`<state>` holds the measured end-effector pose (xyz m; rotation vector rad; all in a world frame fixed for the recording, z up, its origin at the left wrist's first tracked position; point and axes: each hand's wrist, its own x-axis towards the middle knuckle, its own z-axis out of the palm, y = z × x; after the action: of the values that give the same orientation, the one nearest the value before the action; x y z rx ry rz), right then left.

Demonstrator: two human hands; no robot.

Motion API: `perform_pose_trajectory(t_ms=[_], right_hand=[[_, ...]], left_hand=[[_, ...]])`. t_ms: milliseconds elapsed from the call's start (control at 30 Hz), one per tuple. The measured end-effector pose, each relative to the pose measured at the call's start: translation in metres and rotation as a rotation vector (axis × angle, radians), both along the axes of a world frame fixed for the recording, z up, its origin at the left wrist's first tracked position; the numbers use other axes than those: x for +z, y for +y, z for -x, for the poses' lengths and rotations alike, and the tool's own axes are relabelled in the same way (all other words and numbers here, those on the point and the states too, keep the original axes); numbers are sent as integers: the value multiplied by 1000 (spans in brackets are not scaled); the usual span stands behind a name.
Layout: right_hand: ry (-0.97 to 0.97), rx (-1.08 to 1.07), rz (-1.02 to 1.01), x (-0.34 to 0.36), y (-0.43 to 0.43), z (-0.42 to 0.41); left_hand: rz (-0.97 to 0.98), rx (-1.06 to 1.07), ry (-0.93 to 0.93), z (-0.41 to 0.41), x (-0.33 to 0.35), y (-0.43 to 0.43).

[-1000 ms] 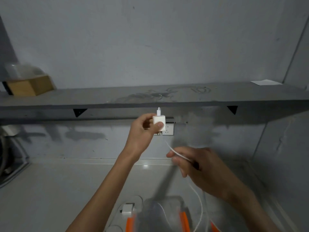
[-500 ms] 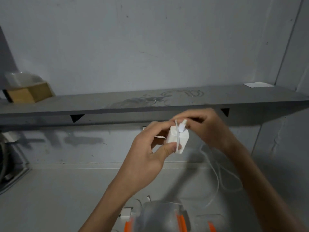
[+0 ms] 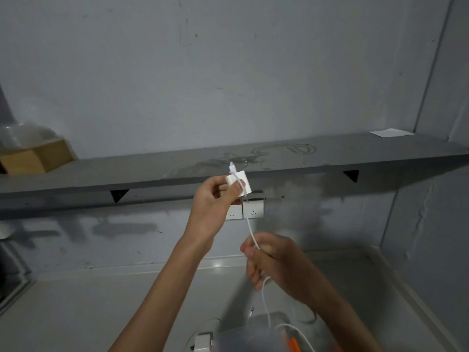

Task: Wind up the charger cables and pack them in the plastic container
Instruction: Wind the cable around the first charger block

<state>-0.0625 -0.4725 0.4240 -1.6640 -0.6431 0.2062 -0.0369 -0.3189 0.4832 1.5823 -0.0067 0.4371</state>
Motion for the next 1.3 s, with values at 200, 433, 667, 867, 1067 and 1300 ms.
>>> perform_pose_trajectory(t_ms=[200,433,667,867,1067,1300], right_hand=[[-139,37,292,4,0,7],[-74,-42,224,1,-13,-43],[-178,-221,107,-99,-23,-80],[-290,-63,454,-100,-16,-93],[235,232,-262,-3,48,-37],[-347,-173,235,7,33,6]], left_hand=[[-225,194,-103,-8,-9,36],[117,-53,-140,5,3,63],[54,105,-294,5,45,100],[-128,55,-157,-7,24,66],[-86,-37,-74,-17,14,32],[-313,40,-88,-17,0,55]])
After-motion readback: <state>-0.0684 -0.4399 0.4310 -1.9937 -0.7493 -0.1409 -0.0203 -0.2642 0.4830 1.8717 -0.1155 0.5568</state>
